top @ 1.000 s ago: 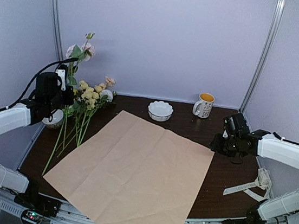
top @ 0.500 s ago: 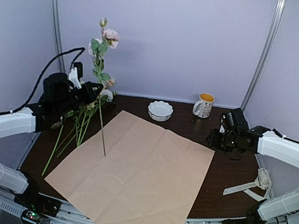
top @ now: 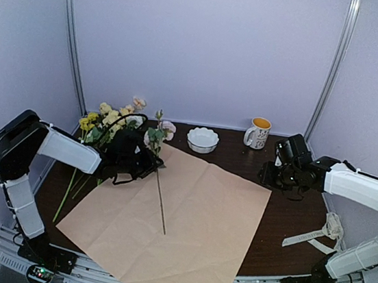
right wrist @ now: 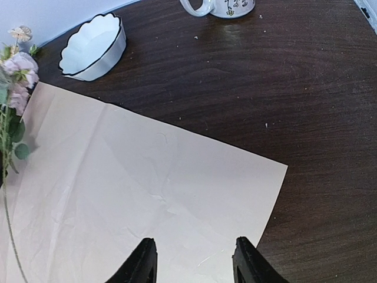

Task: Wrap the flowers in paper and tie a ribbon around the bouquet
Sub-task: Place the fake flower on the flattened wrapping paper, then pick up the fake flower from the corner of the board.

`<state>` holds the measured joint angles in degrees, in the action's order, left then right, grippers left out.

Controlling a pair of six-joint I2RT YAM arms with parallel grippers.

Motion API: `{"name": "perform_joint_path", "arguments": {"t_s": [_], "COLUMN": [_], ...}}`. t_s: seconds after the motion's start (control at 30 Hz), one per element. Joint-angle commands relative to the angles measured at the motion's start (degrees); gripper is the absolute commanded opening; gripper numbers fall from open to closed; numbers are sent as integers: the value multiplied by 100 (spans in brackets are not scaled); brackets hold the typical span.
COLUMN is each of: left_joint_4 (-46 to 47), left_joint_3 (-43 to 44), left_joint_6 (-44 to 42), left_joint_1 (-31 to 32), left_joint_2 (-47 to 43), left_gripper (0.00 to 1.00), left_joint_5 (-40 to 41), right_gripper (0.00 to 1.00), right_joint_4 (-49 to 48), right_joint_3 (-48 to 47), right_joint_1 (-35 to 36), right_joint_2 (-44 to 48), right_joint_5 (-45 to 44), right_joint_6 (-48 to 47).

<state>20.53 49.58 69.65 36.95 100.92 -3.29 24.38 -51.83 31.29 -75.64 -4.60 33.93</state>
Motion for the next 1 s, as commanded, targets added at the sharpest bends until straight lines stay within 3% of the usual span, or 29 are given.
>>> {"name": "perform_joint_path", "arguments": {"t_s": [0.0,0.17,0.27,0.37,0.53,0.6,0.73,0.97], "left_joint_4": [-768,-2184,-3254,-4373,-4796,-4734,-4336,-4078], "left_joint_3": [501,866,1114,1248,774,636,565,1109], "left_joint_6": [-307,-1931,-3209,-3486,-3530,-3603,-3809,-4671], "left_joint_1": [125,312,294,-65,-1412,-1828,-2235,-2612], "left_joint_2": [-143,-1117,-1647,-1862,-1814,-1700,-1499,-702], "left_gripper": [95,98,98,98,95,82,47,25], "left_joint_5": [83,1408,2878,3845,2931,2704,2146,760], "right_gripper": [46,46,46,46,46,46,47,47], "right_joint_4": [105,51,67,3,-7,-22,-26,-10], "right_joint_3": [-48,-84,-141,-121,-184,-174,-133,-33], "right_joint_1": [33,34,35,37,44,44,42,44], "right_joint_2": [135,12,-85,-114,-169,-171,-171,-101], "right_joint_5": [-239,-158,-124,-99,-97,-91,-90,-152], "right_joint_6": [-62,-88,-106,-119,-214,-234,-264,-306]}}
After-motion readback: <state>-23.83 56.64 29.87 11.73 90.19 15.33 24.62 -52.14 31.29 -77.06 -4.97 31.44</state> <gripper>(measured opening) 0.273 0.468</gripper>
